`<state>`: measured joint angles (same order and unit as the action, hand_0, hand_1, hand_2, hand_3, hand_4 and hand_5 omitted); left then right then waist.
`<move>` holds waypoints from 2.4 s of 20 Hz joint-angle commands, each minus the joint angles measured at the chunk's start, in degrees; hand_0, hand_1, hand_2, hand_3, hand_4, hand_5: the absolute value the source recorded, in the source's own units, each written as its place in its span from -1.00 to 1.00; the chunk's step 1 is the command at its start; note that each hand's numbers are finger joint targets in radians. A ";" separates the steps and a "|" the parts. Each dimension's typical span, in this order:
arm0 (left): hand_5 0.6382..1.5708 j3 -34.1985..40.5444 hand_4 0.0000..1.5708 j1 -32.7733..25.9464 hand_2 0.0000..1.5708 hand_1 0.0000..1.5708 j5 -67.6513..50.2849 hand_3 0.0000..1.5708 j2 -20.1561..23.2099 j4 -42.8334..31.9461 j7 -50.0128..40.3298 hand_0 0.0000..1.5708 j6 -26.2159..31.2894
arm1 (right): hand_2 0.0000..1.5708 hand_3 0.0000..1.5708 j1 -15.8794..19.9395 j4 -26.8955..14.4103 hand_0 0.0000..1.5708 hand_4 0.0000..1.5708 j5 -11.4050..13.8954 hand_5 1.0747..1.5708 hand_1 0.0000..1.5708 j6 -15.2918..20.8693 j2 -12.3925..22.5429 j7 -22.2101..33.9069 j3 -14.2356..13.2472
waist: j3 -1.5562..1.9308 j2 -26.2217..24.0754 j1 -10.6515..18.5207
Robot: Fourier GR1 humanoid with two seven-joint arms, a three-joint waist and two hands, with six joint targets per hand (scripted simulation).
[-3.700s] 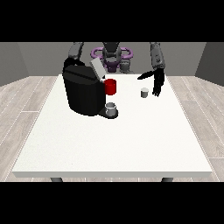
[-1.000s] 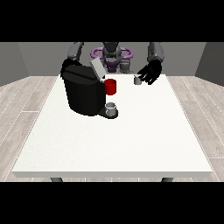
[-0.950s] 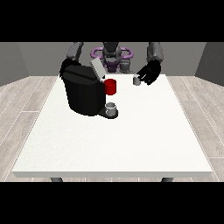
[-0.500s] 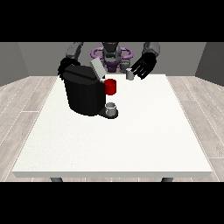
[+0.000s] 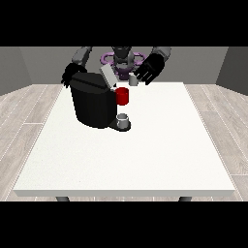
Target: Insert the coffee pod into the coffee machine and close the lid
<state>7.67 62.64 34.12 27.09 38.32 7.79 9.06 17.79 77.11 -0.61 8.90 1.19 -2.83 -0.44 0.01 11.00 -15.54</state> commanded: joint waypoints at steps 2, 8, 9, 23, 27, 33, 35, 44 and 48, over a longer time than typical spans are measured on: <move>1.00 -0.79 -0.34 -0.55 0.69 0.63 1.16 0.61 -1.76 -0.19 -0.63 0.63 -1.46 | -1.00 -1.00 -1.22 1.43 -1.00 -0.34 -1.53 1.00 -1.00 -2.38 2.61 0.12 -1.65 | 0.00 -0.83 -1.60; 1.00 -1.32 -0.38 2.02 0.69 0.66 2.43 0.59 -2.74 0.19 -2.31 0.66 -2.59 | -1.00 -1.00 -1.32 -1.11 -1.00 -0.34 -0.38 1.00 -1.00 0.03 0.71 -3.12 -1.84 | 0.01 1.61 -0.91; 1.00 -0.73 -0.38 3.43 0.69 0.66 2.01 0.58 -2.69 -0.77 -2.33 0.66 -2.10 | -1.00 -1.00 2.25 0.60 -1.00 -0.39 0.14 1.00 -1.00 1.24 0.89 1.87 -1.42 | -0.01 1.91 -1.17; 1.00 0.14 -0.37 4.23 0.61 0.51 3.03 0.52 -0.32 -3.05 0.63 0.51 -2.21 | -1.00 -1.00 0.14 3.47 -1.00 -0.32 0.69 1.00 -1.00 0.81 -0.18 -0.76 0.52 | -0.02 5.51 -2.97; 1.00 -1.67 -0.34 1.72 0.62 0.52 3.27 0.53 -3.54 -1.24 2.34 0.52 -1.64 | -1.00 -1.00 1.72 0.45 -1.00 -0.36 -1.92 1.00 -1.00 1.54 1.27 -1.80 -4.34 | 0.01 3.78 1.50; 1.00 -1.70 -0.37 2.84 0.59 0.51 4.53 0.51 -4.21 -3.03 -0.93 0.51 -2.53 | -1.00 -1.00 2.33 1.91 -1.00 -0.45 -2.72 1.00 -1.00 -0.63 2.63 1.63 -3.69 | -0.01 3.65 -0.68; 1.00 -1.10 -0.38 4.91 0.62 0.56 4.17 0.53 -4.36 -3.01 -3.91 0.56 -1.53 | -1.00 -1.00 -0.67 -0.02 -1.00 -0.44 -1.70 1.00 -1.00 -1.15 1.60 -4.20 -2.69 | 0.02 3.95 -1.43; 1.00 -1.00 -0.41 3.37 0.56 0.53 4.11 0.39 -3.22 -3.62 0.13 0.53 0.33 | -1.00 -1.00 -0.30 0.84 -1.00 -0.53 -1.93 1.00 -1.00 0.20 1.66 -1.72 -3.47 | 0.00 4.26 -0.46; 1.00 -2.11 -0.42 4.50 0.49 0.44 5.74 0.27 -4.42 -2.94 -1.67 0.44 -1.11 | -1.00 -1.00 0.86 0.07 -1.00 -0.49 -1.03 1.00 -1.00 1.27 1.48 -2.15 -3.40 | 0.00 3.85 -0.18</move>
<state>6.42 67.06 38.78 23.88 35.18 6.66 8.96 18.34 77.66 -2.42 9.15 3.19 -3.88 -4.02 0.06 14.70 -15.90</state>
